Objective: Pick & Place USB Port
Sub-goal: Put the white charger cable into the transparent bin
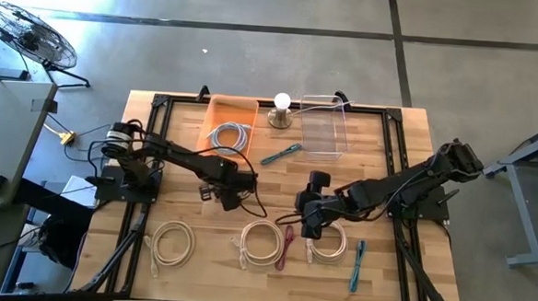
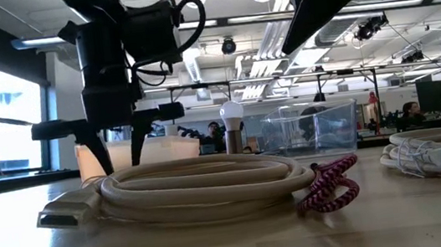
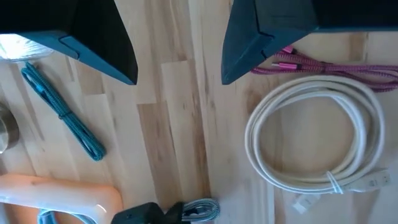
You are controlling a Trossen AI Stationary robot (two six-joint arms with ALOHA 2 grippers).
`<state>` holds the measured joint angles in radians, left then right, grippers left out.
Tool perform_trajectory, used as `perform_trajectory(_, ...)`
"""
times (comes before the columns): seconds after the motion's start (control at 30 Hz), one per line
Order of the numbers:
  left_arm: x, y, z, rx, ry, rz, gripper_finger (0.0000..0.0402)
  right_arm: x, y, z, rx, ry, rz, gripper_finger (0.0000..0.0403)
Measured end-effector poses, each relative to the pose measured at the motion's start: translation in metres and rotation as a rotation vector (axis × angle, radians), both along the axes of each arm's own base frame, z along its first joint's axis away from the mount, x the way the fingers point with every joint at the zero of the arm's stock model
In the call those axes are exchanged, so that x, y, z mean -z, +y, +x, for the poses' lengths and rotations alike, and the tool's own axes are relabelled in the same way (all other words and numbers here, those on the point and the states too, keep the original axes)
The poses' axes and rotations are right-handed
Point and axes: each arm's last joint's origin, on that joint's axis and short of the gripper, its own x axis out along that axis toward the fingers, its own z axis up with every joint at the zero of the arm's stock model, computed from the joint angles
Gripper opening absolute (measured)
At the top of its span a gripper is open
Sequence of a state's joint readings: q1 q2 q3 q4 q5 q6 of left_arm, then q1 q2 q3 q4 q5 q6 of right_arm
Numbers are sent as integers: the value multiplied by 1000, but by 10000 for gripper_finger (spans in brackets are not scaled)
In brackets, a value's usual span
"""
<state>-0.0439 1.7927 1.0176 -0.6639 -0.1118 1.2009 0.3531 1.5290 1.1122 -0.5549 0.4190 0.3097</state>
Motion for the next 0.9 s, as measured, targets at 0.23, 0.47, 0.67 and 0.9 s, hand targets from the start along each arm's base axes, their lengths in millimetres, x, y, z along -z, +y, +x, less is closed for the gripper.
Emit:
perform_trajectory(0.23, -8, -1, 5, -126, -43, -2, 19, 0, 0, 0, -14, 4, -11, 224)
perform_trajectory(0.47, -33, -27, 14, -168, -128, 18, 9, 0, 0, 0, -37, 10, -31, 225)
perform_trajectory(0.67, -76, -60, 18, -117, -182, 115, 8, 0, 0, -1, -58, 22, -54, 225)
perform_trajectory(0.9, -121, -67, 4, 1, -111, 446, 8, 0, -2, 0, -54, 20, -109, 225)
